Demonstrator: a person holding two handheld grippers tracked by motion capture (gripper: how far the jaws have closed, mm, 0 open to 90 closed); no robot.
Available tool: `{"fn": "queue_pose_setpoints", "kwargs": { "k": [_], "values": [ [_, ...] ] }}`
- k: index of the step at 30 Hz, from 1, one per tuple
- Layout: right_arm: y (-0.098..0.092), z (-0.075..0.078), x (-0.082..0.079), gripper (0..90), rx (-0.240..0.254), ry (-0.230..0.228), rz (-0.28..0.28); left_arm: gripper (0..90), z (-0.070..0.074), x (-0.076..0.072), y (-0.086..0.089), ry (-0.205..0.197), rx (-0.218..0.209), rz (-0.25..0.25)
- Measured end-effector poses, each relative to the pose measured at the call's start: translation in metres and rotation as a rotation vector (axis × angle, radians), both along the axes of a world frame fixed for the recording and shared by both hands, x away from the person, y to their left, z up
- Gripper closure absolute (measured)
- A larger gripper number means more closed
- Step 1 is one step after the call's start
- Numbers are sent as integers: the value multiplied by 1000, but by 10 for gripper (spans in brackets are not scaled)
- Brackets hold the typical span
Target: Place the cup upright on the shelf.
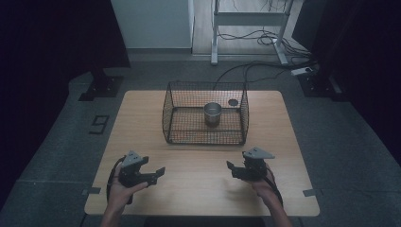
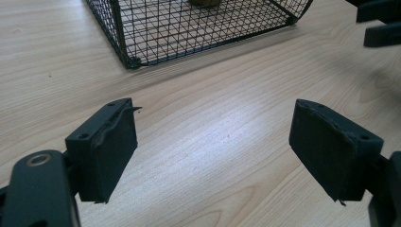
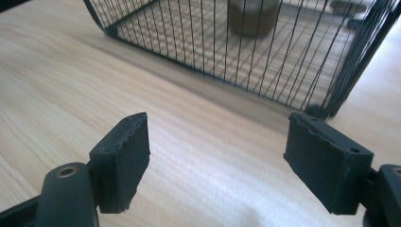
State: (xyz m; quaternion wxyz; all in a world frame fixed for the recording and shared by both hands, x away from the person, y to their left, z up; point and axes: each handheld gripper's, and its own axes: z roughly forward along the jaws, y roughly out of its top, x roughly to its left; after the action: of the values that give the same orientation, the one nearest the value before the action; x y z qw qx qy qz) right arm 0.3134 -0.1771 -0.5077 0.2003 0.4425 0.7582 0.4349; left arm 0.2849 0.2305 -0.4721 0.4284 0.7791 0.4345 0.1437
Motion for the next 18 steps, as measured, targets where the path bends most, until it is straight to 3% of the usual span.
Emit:
{"fn": "queue_pose_setpoints", "kwargs": {
  "k": [4,18],
  "values": [
    [-2,-13,0,221,8,32,-7,162,0,0,-1,1,4,-1],
    [-1,-17,1,224,5,34,-14,162,0,-1,-2,-1,4,-6]
  ]
}}
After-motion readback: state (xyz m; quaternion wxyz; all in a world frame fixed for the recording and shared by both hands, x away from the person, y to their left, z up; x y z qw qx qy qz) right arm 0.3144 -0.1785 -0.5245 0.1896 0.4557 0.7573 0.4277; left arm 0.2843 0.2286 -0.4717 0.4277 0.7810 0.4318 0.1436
